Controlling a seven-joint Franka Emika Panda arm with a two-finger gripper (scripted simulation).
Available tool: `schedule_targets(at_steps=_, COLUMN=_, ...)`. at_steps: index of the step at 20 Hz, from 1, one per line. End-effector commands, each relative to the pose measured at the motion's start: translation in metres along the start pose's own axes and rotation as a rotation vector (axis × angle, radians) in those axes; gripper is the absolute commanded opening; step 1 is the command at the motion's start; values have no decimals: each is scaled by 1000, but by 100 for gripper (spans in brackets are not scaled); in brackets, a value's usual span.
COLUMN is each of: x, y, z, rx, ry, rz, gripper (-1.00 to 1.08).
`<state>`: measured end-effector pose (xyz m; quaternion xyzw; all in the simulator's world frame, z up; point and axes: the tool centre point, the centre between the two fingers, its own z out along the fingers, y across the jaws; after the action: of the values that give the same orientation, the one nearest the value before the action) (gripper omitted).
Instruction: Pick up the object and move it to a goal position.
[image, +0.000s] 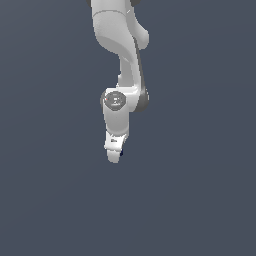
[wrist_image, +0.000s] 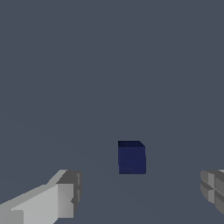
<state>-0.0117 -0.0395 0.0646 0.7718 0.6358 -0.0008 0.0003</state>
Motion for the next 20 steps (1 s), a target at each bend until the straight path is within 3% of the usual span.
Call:
schedule_targets(at_steps=1, x=0, y=0, z=1, rx=0, ry=1, rz=-19, gripper=100)
schedule_targets(at_steps=9, x=0, y=0, z=6, rx=0, ry=1, rz=-21, gripper=100)
schedule_targets(at_steps=20, x=0, y=-1, z=49, rx=0, ry=1, rz=-25, gripper=100)
